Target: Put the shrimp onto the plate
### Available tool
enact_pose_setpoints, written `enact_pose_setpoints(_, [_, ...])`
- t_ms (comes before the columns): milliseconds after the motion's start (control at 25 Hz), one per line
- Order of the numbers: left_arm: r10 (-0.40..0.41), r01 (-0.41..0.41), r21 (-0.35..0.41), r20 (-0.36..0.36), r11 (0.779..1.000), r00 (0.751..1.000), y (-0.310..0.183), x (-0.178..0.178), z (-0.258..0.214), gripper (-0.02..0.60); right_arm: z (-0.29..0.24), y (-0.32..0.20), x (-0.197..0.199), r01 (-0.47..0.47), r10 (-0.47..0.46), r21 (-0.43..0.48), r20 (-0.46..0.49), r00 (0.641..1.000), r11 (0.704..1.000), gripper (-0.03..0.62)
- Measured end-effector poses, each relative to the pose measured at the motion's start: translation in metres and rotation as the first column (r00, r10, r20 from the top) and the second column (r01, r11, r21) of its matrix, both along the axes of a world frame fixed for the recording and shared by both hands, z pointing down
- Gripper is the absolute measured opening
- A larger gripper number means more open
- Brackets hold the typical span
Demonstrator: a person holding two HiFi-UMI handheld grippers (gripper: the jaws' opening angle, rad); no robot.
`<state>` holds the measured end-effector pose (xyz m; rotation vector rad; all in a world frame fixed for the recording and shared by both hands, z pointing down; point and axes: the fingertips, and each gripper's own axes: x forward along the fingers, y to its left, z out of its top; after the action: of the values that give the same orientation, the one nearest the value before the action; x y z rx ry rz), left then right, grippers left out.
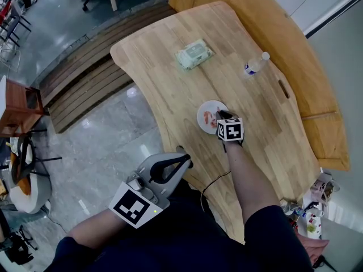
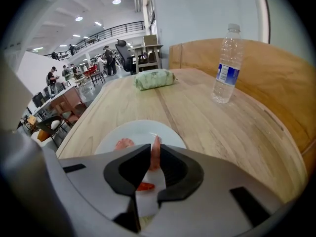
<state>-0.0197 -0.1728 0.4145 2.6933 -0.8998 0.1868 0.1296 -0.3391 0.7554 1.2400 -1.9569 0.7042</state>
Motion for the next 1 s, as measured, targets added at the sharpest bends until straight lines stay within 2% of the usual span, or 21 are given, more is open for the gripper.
enact_pose_setpoints(200, [0.009,-0.009,0.0,0.001,1.0,1.0,0.004,0.006,0.0,0.004,0.001,-0.002,0.0,-0.01,0.01,0.005,0.001,1.0,1.0,0.066])
enact_pose_setpoints(440, [0.013,-0.013,-0.007,-0.006,1.0,1.0,0.007,0.007,0.0,0.003,-0.013,-0.003,0.003,-0.051,0.049,0.048,0.052,0.997,0.998,0.067])
enact_pose_setpoints(680, [0.038,-0.038,0.013,-0.017,0.999,0.999,0.012,0.011,-0.008,0.003,-0.053,0.008,0.005,-0.095,0.08,0.113,0.133,0.988,0.989,0.067])
enact_pose_setpoints(1000, [0.091,-0.089,0.039,-0.041,0.995,0.995,0.026,0.016,-0.02,0.003,-0.124,0.066,-0.007,-0.13,0.075,0.214,0.247,0.966,0.968,0.067])
